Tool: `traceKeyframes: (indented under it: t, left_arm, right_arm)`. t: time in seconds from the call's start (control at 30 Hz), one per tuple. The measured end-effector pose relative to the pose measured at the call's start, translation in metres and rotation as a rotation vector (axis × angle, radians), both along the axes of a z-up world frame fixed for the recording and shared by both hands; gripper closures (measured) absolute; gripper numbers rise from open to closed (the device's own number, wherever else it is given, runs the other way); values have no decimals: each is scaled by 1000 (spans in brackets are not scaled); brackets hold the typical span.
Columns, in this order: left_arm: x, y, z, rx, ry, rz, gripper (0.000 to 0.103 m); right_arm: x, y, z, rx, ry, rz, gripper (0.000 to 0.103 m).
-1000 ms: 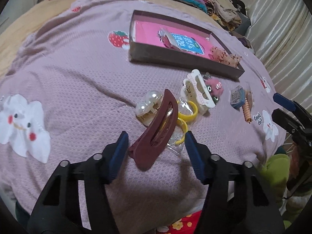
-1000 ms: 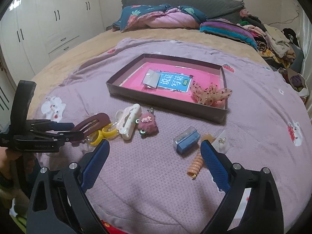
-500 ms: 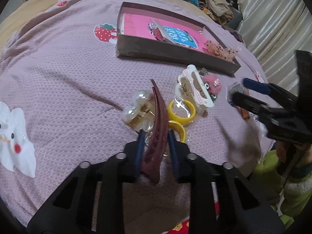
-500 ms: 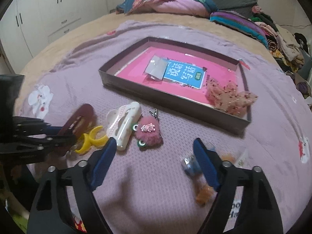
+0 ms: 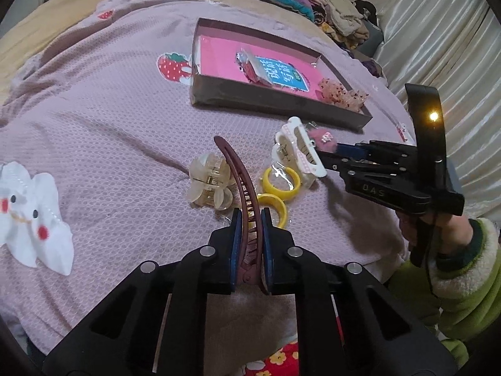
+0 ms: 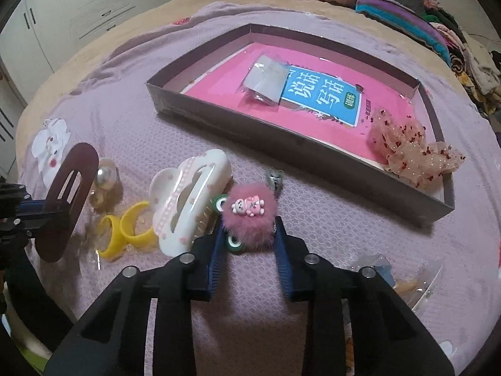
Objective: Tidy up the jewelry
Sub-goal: 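Grasp the maroon claw clip with the left tool while the right tool grasps the pink fluffy keychain, then carry the claw clip and keychain into the tray and release both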
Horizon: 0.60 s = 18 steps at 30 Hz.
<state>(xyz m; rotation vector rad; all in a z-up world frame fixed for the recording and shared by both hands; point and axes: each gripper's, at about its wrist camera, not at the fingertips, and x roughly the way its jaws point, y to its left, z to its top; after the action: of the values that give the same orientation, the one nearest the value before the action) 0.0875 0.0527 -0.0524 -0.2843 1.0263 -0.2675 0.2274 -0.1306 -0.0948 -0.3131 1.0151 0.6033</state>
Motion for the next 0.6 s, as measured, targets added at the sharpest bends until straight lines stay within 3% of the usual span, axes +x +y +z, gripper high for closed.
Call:
traceKeyframes:
  t: [0.6]
  left_arm:
    - [6,-35,34,35,-66,-59,97]
  right_arm:
    - [-25,-78,59,197,-79,-141,77]
